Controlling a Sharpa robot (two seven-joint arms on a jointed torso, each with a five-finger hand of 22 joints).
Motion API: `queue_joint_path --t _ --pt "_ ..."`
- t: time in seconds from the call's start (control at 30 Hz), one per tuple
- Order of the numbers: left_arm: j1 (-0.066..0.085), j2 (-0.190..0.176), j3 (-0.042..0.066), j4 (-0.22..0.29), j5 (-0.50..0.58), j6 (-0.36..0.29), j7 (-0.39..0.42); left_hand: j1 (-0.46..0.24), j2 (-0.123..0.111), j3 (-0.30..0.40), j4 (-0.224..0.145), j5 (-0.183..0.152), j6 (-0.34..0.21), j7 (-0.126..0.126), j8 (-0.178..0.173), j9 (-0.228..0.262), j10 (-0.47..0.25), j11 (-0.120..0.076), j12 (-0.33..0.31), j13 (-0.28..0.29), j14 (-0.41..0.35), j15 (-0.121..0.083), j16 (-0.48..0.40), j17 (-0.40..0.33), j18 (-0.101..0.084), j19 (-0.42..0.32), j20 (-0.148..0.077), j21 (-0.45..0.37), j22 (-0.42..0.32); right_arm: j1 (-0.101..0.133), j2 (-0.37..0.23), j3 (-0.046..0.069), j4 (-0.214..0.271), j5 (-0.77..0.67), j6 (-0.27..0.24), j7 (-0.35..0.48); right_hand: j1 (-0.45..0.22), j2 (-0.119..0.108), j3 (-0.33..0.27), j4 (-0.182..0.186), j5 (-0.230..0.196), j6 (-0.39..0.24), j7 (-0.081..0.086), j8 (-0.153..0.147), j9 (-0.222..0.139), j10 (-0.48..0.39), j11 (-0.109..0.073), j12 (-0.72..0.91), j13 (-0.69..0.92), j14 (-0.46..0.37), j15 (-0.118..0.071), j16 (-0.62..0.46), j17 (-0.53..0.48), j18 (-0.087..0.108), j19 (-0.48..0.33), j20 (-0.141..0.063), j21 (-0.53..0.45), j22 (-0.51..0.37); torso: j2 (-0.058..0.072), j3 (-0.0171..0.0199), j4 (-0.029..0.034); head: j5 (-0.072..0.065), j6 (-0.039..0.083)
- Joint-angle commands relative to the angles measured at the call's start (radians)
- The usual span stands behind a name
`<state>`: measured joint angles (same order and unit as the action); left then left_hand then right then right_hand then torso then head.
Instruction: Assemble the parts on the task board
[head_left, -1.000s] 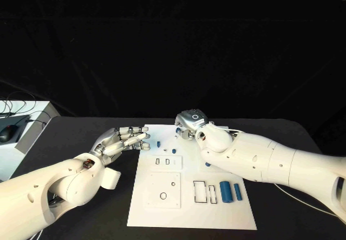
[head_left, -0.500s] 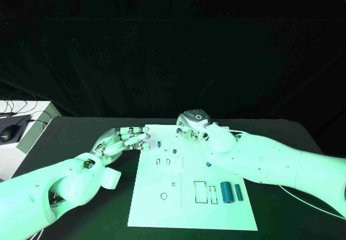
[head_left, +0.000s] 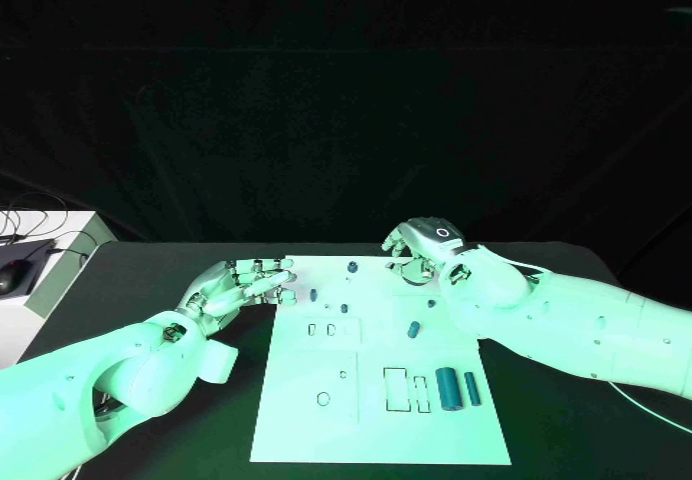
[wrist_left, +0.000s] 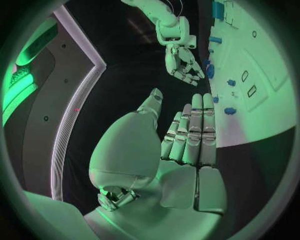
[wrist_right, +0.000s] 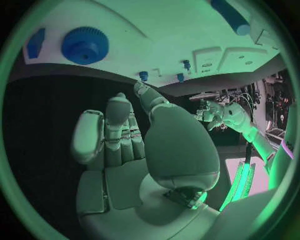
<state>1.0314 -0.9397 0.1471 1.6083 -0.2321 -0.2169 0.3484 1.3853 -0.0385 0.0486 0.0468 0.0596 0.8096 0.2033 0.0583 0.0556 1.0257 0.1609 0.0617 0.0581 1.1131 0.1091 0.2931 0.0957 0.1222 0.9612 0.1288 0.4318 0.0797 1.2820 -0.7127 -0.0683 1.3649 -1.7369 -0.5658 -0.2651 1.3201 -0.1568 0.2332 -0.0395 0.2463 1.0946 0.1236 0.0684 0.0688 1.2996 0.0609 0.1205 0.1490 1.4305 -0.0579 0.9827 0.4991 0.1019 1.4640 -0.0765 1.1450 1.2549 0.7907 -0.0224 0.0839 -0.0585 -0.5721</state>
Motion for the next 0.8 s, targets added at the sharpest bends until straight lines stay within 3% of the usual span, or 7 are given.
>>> queue_joint_path --t 0.03,0.2,0.23,0.27,0.3,0.37,0.8 --pt "0.0 0.0 0.001 -0.003 -0.004 0.004 0.019 0.007 0.004 0.002 -0.002 -0.003 0.001 0.001 -0.004 -0.001 -0.002 0.002 -0.002 0.001 0.007 -0.001 -0.003 -0.001 -0.007 0.006 0.003 -0.005 0.0 0.006 -0.031 0.001 0.016 0.126 0.012 0.075 0.011 0.007 -0.059 0.002 0.008 -0.024 0.015 0.001 0.001 0.046 -0.041 0.063 0.101 -0.002 -0.004 0.003 0.011 -0.014 0.073 -0.012 0.008 0.012 -0.003 0.0039 -0.0094 0.002 0.004" --pt "0.0 0.001 0.001 -0.009 -0.004 0.011 0.021 0.006 0.003 0.001 -0.003 -0.003 0.0 0.0 -0.004 -0.001 -0.002 0.001 -0.002 0.001 0.006 -0.001 -0.003 -0.001 -0.007 0.006 0.003 -0.006 0.0 0.01 -0.07 0.002 0.012 0.161 0.05 0.088 0.03 0.02 -0.128 0.003 0.014 -0.023 0.009 -0.001 0.001 -0.012 -0.045 0.182 0.319 0.001 -0.014 0.008 0.032 -0.016 0.075 -0.013 0.019 0.038 -0.004 0.0073 -0.0109 0.0 0.006" --pt "0.0 0.001 0.001 -0.01 -0.004 0.012 0.021 0.006 0.003 0.001 -0.003 -0.003 0.0 0.0 -0.004 -0.001 -0.002 0.001 -0.002 0.001 0.006 -0.001 -0.003 -0.001 -0.007 0.006 0.003 -0.006 0.0 0.011 -0.074 0.003 0.007 0.163 0.06 0.088 0.033 0.015 -0.149 -0.007 0.015 -0.033 0.013 -0.008 -0.003 -0.108 -0.057 0.373 0.54 0.002 -0.011 0.032 0.053 -0.023 0.077 -0.02 0.051 0.063 -0.004 0.0084 -0.0114 -0.001 0.005" --pt "0.0 0.001 0.001 -0.011 -0.004 0.013 0.021 0.006 0.003 0.001 -0.003 -0.003 0.0 0.0 -0.004 -0.001 -0.002 0.001 -0.002 0.001 0.006 -0.001 -0.003 -0.001 -0.007 0.006 0.003 -0.006 0.0 0.011 -0.079 0.003 0.001 0.165 0.075 0.086 0.025 0.029 -0.144 0.001 0.01 -0.037 0.01 0.003 0.002 -0.149 -0.036 0.571 0.74 -0.006 -0.01 0.048 0.074 -0.023 0.078 -0.012 0.067 0.079 -0.003 0.0099 -0.0113 -0.002 0.005" --pt "0.0 0.001 0.001 -0.012 -0.004 0.013 0.021 0.006 0.003 0.001 -0.003 -0.003 0.0 0.0 -0.004 -0.001 -0.002 0.001 -0.002 0.001 0.006 -0.001 -0.003 -0.001 -0.007 0.006 0.003 -0.006 0.0 0.011 -0.08 0.003 -0.001 0.165 0.08 0.085 0.024 0.022 -0.143 0.002 0.008 -0.042 0.014 0.005 0.004 -0.175 -0.036 0.621 0.796 -0.009 -0.006 0.051 0.082 -0.022 0.078 -0.008 0.074 0.087 -0.003 0.0101 -0.0115 -0.002 0.004" --pt "0.0 0.002 0.001 -0.013 -0.004 0.014 0.021 0.006 0.003 0.001 -0.003 -0.003 0.0 0.0 -0.004 -0.001 -0.002 0.001 -0.002 0.001 0.006 -0.001 -0.003 -0.001 -0.007 0.006 0.003 -0.006 0.0 0.012 -0.082 0.003 -0.014 0.164 0.106 0.079 0.026 0.011 -0.13 0.005 0.009 -0.069 0.022 0.0 0.002 -0.141 -0.029 0.829 0.98 -0.016 0.009 0.155 0.233 -0.004 0.075 0.008 0.041 0.075 -0.003 0.0091 -0.0111 -0.003 0.003" --pt "-0.001 0.006 0.001 -0.021 -0.004 0.02 0.017 0.004 0.004 0.0 -0.003 -0.003 0.0 0.0 -0.004 -0.001 -0.003 0.001 -0.002 0.001 0.006 -0.001 -0.004 -0.001 -0.008 0.005 0.003 -0.006 0.0 0.012 -0.05 0.002 -0.078 0.154 0.201 0.063 0.001 -0.009 -0.12 0.052 0.024 -0.072 0.025 0.0 0.003 -0.071 -0.02 0.989 1.117 0.002 0.022 0.233 0.466 -0.013 0.084 0.028 0.122 0.159 -0.002 0.0063 -0.0085 -0.013 -0.012"
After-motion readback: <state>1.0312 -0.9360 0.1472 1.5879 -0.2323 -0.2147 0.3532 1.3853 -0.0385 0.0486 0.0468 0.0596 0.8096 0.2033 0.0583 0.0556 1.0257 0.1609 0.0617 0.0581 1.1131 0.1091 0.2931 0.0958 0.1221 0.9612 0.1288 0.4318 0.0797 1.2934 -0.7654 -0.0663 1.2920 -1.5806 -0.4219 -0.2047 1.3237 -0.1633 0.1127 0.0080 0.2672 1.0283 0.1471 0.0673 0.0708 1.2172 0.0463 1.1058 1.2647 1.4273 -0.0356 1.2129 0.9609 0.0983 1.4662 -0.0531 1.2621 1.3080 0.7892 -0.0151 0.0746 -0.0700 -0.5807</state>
